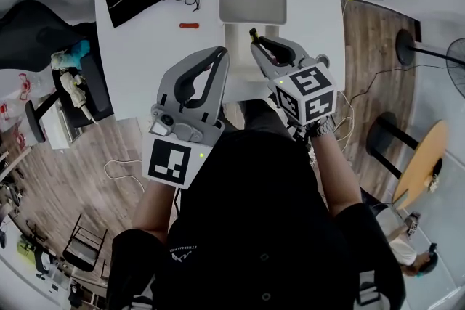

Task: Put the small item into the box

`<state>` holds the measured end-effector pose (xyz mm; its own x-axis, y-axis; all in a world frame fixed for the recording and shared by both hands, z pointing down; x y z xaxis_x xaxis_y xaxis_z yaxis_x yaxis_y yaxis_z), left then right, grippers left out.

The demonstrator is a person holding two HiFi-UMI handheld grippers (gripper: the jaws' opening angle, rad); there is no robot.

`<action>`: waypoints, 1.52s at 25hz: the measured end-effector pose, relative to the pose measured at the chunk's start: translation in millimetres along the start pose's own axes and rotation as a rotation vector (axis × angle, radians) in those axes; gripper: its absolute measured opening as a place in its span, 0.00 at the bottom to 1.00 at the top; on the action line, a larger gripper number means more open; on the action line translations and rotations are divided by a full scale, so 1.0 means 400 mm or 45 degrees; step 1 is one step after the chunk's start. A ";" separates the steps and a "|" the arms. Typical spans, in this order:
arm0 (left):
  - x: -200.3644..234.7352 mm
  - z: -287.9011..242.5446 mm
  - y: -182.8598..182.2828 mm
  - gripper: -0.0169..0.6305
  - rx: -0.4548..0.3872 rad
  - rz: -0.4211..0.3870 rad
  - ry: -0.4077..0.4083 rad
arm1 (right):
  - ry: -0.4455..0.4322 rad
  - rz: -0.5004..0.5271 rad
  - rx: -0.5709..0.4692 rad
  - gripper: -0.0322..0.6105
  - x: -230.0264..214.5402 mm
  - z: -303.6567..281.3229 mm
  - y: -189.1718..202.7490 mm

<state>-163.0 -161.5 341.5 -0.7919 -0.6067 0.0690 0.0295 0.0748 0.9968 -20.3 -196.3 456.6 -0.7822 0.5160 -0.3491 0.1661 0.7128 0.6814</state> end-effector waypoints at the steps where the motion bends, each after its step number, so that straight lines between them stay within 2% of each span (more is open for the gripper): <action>1: 0.002 0.000 -0.001 0.03 0.001 0.001 -0.002 | 0.008 -0.017 0.036 0.16 -0.010 -0.016 0.013; 12: 0.009 0.023 -0.002 0.03 0.015 -0.014 -0.064 | 0.079 -0.140 0.393 0.16 -0.123 -0.177 0.171; 20: 0.020 0.052 0.011 0.03 0.035 -0.010 -0.151 | 0.073 -0.004 0.587 0.16 -0.148 -0.270 0.238; 23: 0.023 0.062 0.018 0.03 0.050 -0.013 -0.186 | 0.083 0.013 0.636 0.16 -0.158 -0.296 0.263; 28: 0.033 0.079 0.028 0.03 0.065 -0.014 -0.250 | 0.112 -0.035 0.665 0.16 -0.176 -0.322 0.281; 38: 0.029 0.106 0.032 0.03 0.068 -0.007 -0.352 | 0.120 0.030 0.765 0.16 -0.166 -0.359 0.304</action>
<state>-197.7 -134.0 353.3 -0.9284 -0.3692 0.0421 -0.0017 0.1177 0.9931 -34.3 -212.1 655.1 -0.8195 0.5103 -0.2609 0.4726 0.8592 0.1961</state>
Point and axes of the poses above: the fingertips, and each gripper's own axes: z backward along the fingers, x to its left, y out of its underside, the point moved 6 cm from there along z, backward along the fingers, and after that the axes turned 8 degrees about -z, right-handed, at the moved point
